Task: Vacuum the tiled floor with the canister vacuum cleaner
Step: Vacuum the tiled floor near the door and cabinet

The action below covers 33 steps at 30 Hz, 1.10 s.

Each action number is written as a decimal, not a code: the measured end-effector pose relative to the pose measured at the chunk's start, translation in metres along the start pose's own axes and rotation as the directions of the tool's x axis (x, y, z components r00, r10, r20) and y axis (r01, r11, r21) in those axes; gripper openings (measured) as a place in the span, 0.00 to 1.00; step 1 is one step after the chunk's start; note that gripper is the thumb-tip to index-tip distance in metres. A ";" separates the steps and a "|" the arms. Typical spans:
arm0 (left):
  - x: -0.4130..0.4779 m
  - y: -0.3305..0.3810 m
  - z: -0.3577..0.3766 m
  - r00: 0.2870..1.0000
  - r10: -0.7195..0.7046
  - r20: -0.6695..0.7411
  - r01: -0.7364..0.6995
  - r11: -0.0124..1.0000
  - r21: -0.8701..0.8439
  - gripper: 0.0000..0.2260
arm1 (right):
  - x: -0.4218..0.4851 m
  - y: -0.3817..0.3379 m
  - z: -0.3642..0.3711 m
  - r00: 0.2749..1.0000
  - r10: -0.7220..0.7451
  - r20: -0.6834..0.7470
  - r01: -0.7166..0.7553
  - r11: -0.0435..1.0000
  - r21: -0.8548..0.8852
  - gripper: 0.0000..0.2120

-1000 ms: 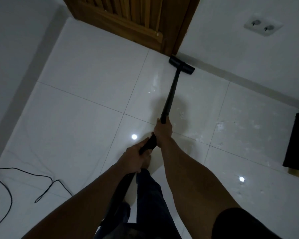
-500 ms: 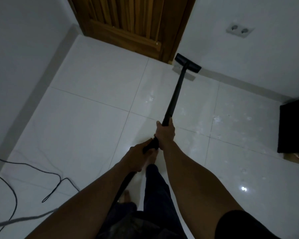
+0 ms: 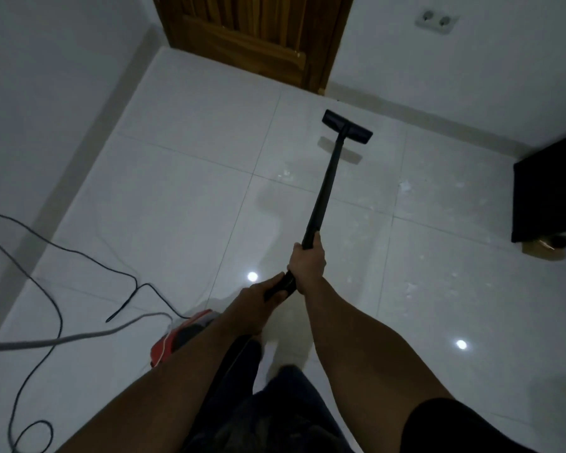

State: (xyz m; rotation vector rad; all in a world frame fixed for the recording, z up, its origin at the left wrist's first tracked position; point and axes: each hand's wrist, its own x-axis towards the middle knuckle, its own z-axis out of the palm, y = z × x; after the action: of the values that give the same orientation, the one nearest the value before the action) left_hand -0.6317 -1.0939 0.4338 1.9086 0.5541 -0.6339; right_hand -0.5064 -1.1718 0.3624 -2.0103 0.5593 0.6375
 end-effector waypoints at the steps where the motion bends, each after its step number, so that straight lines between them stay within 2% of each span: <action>1: -0.013 -0.004 0.011 1.000 0.007 0.002 -0.007 1.000 -0.006 0.21 | -0.010 0.013 -0.006 1.000 -0.012 0.008 0.012 1.000 -0.010 0.31; 5: -0.063 -0.021 0.051 0.998 0.036 -0.050 -0.041 0.994 -0.097 0.21 | -0.047 0.058 -0.024 0.997 -0.062 0.041 0.062 0.998 -0.009 0.31; 10: -0.135 -0.059 0.129 1.000 -0.003 0.015 0.003 0.999 -0.040 0.25 | -0.110 0.135 -0.066 0.993 -0.094 0.075 0.101 0.990 -0.099 0.31; 14: -0.189 -0.078 0.171 0.999 0.031 0.030 -0.029 0.998 -0.051 0.23 | -0.161 0.188 -0.091 0.992 -0.089 0.093 0.099 0.989 -0.109 0.31; 17: -0.229 -0.098 0.191 0.999 0.001 0.041 0.002 0.997 -0.080 0.20 | -0.198 0.224 -0.099 0.992 -0.064 0.106 0.076 0.990 -0.118 0.30; 22: -0.295 -0.130 0.207 0.993 0.001 0.118 0.000 1.000 -0.010 0.22 | -0.261 0.282 -0.101 0.996 -0.021 0.089 0.030 0.994 -0.101 0.31; 24: -0.321 -0.145 0.216 0.992 -0.004 0.126 0.009 0.999 -0.039 0.21 | -0.285 0.304 -0.100 0.997 0.000 0.076 0.007 0.996 -0.094 0.31; 33: -0.464 -0.254 0.259 0.970 -0.018 0.244 0.031 0.998 -0.048 0.22 | -0.437 0.437 -0.086 0.993 0.120 -0.002 -0.120 0.992 -0.023 0.32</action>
State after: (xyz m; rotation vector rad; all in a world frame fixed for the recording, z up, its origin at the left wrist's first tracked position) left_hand -1.1900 -1.2781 0.4699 1.7466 0.4324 -0.8485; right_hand -1.0885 -1.3940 0.3989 -2.0093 0.6805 0.7186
